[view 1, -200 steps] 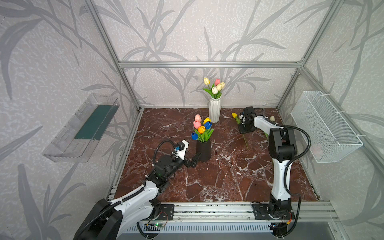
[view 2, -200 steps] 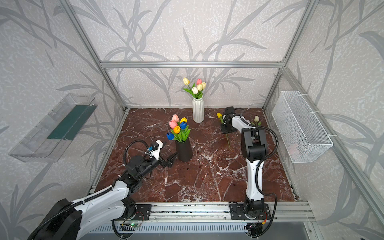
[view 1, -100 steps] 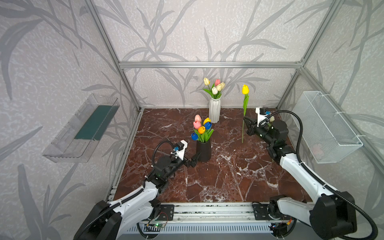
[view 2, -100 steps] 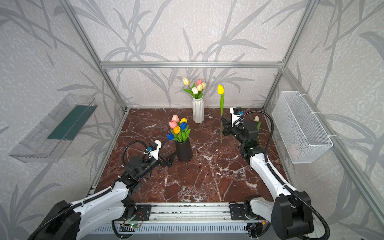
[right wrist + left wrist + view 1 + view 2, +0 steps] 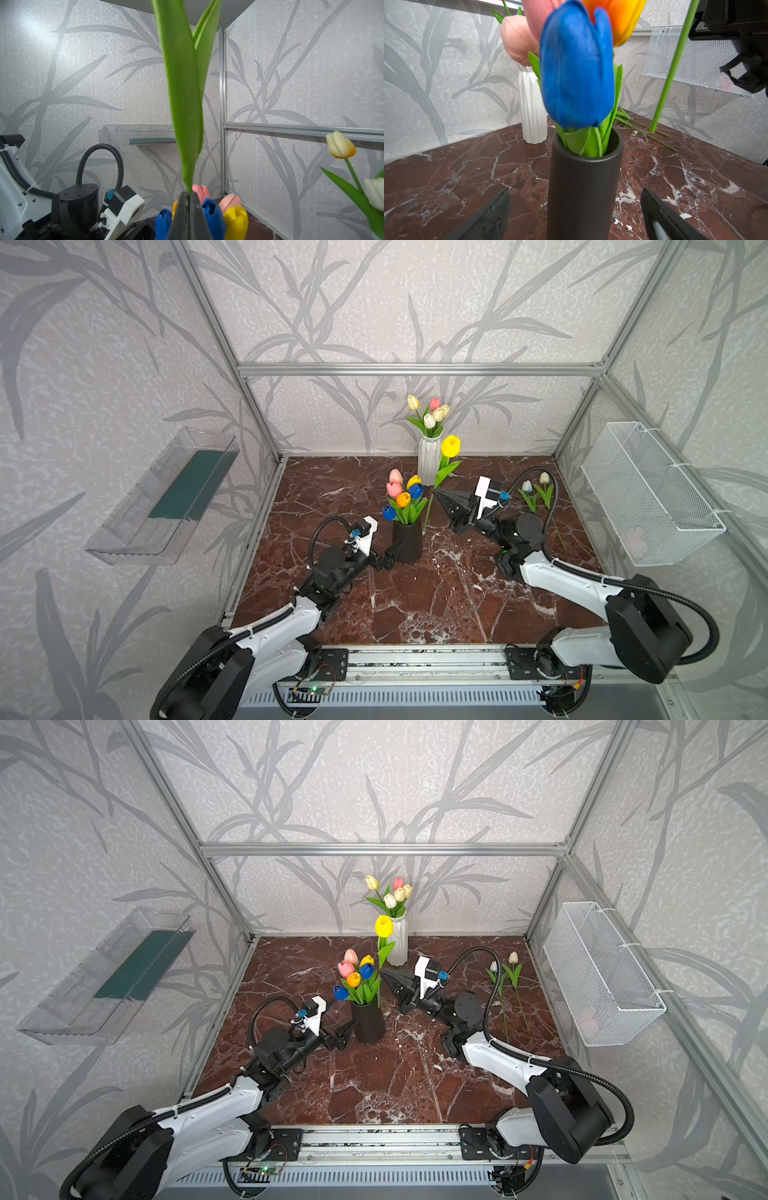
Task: Arrange the flowers into the vase
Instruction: 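Lift the yellow tulip upright with the right gripper toward the black vase, then lower the yellow tulip stem into the black vase with the right gripper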
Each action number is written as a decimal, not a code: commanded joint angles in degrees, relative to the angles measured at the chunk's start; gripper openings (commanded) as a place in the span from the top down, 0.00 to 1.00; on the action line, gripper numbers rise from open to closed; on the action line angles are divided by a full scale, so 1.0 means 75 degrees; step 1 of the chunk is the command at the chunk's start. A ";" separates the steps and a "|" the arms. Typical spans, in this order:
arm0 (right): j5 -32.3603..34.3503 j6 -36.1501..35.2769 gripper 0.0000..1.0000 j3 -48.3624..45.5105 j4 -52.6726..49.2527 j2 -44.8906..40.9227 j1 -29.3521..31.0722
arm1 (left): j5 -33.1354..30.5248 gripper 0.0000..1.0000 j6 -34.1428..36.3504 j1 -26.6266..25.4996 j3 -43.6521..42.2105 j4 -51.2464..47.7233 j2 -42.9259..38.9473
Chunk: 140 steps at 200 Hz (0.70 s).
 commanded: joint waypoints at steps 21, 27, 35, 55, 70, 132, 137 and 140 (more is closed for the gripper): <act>0.0215 -0.0602 1.00 0.0702 0.0727 0.0426 0.0223 | 0.0025 0.03 0.0031 0.0033 0.0220 0.0255 0.0038; 0.0204 -0.0649 1.00 0.0772 0.0720 0.0474 0.0236 | 0.0013 0.03 0.0031 0.0030 0.0221 0.0264 0.0049; 0.0220 -0.0696 1.00 0.0827 0.0720 0.0564 0.0249 | 0.0016 0.03 0.0031 0.0029 0.0206 0.0274 0.0047; 0.0239 -0.0701 1.00 0.0923 0.0725 0.0807 0.0249 | 0.0002 0.03 0.0059 0.0030 0.0219 0.0272 0.0038; 0.0262 -0.0679 1.00 0.0930 0.0724 0.0957 0.0263 | -0.0004 0.03 0.0066 0.0030 0.0208 0.0243 0.0026; 0.0316 -0.0724 1.00 0.0628 0.0720 0.1068 0.0342 | -0.0040 0.03 0.0075 0.0030 0.0112 0.0180 -0.0079; 0.0321 -0.0713 1.00 0.0583 0.0723 0.1079 0.0351 | -0.0045 0.03 0.0078 0.0035 0.0108 0.0178 -0.0089; 0.0312 -0.0713 1.00 0.0556 0.0723 0.1080 0.0354 | -0.0054 0.03 0.0078 0.0035 0.0109 0.0174 -0.0091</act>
